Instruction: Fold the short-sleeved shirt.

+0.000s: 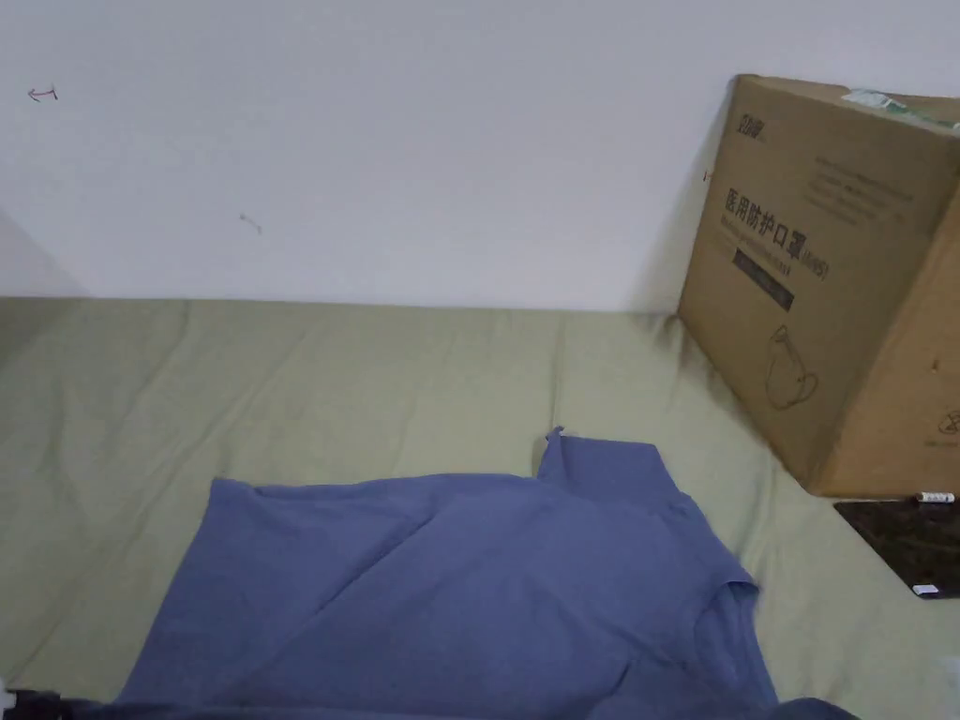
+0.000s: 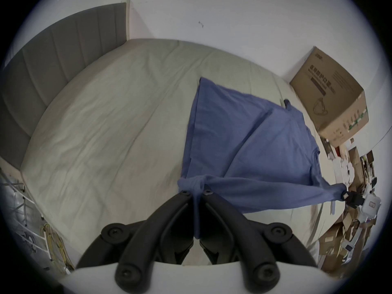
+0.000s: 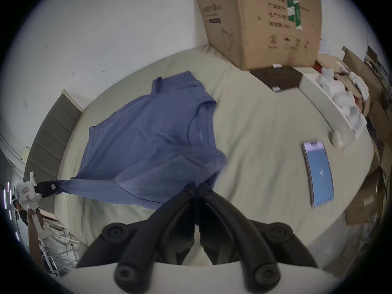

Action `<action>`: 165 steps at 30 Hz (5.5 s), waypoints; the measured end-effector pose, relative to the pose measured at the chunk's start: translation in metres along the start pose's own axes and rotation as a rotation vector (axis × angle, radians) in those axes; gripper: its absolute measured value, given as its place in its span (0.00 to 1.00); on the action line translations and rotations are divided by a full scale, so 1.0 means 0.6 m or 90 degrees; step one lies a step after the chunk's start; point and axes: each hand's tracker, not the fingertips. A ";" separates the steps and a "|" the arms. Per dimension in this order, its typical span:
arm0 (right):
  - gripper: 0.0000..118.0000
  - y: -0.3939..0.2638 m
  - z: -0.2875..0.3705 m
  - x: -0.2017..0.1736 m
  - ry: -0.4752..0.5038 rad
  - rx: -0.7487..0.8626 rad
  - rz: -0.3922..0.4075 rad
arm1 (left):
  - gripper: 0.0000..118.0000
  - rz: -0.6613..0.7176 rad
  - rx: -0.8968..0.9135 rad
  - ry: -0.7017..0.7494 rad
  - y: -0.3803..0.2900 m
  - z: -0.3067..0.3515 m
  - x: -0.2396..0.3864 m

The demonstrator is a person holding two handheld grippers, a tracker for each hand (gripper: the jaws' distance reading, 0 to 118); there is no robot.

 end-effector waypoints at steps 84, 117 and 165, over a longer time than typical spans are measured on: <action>0.06 -0.065 -0.020 -0.005 -0.077 -0.079 0.069 | 0.05 0.128 -0.029 -0.012 -0.096 -0.027 -0.027; 0.86 0.105 -0.056 -0.001 0.051 0.087 -0.024 | 0.70 0.020 0.141 -0.042 0.050 0.024 -0.002; 0.47 0.050 -0.192 0.024 -0.063 -0.187 0.035 | 0.05 -0.088 -0.110 0.096 -0.051 -0.185 0.054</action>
